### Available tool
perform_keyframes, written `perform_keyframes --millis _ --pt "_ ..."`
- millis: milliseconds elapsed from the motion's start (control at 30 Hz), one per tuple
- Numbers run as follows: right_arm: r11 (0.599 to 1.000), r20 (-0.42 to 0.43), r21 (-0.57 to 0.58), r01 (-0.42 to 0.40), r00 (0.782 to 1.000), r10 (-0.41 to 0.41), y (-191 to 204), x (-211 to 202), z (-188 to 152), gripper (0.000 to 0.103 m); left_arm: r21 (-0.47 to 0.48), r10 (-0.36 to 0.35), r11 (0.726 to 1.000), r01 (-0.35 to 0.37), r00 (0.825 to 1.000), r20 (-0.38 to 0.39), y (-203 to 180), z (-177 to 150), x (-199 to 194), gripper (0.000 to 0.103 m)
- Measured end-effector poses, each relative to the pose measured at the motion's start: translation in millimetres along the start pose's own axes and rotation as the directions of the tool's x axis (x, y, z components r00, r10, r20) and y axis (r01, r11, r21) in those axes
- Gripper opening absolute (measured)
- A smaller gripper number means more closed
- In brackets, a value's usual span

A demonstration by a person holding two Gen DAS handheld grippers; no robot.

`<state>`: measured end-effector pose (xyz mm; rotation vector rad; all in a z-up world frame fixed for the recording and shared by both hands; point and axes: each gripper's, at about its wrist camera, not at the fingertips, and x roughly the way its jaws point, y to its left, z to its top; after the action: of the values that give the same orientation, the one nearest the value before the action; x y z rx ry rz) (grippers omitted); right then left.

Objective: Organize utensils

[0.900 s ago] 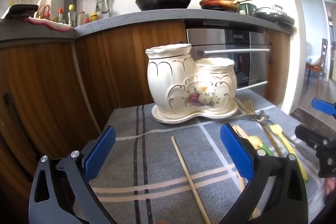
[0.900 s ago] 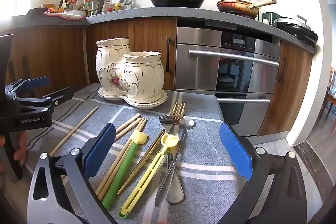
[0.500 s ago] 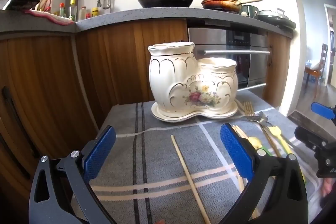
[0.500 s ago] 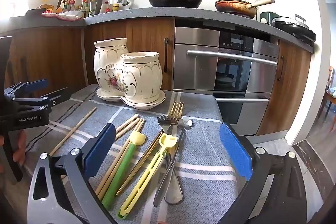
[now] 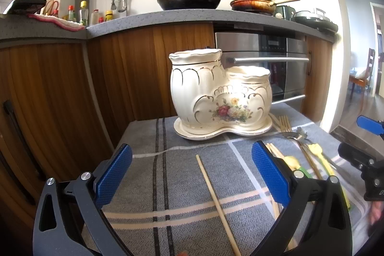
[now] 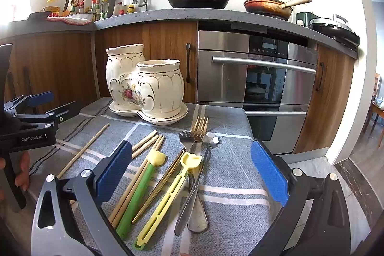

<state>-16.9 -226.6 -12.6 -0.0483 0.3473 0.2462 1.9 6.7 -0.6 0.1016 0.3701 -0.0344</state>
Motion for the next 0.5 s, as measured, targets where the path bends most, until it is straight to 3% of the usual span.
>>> perform_keyframes --millis 500 --pt "1.0 0.002 0.017 0.008 1.0 -0.008 0.9 1.4 -2.4 0.098 -0.001 0.001 1.0 -0.001 1.0 0.0 -0.7 -0.2 -0.5 0.099"
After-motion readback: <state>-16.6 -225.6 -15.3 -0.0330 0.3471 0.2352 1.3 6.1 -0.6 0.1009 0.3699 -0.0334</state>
